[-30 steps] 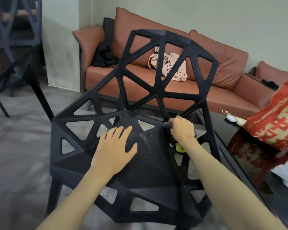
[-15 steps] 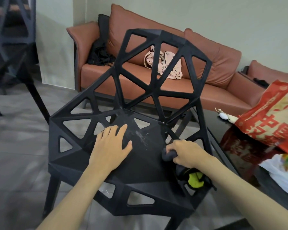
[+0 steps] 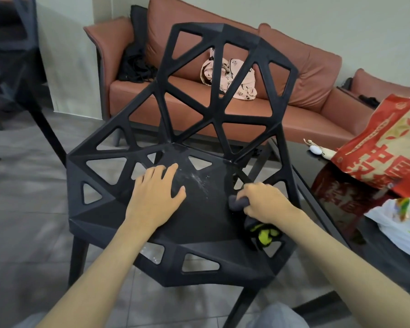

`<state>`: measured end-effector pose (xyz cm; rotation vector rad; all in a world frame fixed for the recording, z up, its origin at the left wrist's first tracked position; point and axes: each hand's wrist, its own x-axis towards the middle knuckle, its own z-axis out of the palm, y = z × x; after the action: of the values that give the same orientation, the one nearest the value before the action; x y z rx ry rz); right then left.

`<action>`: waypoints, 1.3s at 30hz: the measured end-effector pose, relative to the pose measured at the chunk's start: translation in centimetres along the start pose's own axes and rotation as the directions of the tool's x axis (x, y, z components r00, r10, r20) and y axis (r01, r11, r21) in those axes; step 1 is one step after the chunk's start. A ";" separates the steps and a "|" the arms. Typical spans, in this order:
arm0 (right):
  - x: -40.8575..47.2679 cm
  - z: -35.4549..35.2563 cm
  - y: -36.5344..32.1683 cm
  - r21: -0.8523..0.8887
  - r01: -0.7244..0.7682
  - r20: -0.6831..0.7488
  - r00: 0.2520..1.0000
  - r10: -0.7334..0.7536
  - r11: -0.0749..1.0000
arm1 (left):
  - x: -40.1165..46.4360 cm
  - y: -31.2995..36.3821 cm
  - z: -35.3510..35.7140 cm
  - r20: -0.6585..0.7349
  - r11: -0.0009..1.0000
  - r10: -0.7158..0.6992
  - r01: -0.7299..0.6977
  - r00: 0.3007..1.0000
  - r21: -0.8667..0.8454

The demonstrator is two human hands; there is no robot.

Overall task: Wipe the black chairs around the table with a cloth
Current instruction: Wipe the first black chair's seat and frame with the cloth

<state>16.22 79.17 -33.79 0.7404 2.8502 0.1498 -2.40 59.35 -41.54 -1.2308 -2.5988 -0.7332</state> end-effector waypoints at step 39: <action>-0.5 -0.3 -1.6 -0.215 -0.245 -0.113 0.968 0.225 0.945 | -0.2 0.1 -0.4 0.006 1.000 0.012 -0.012 1.000 -0.011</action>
<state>15.84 77.47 -33.62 1.0434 2.7484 0.5470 -2.25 59.04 -41.21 -1.2527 -2.5930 -0.7444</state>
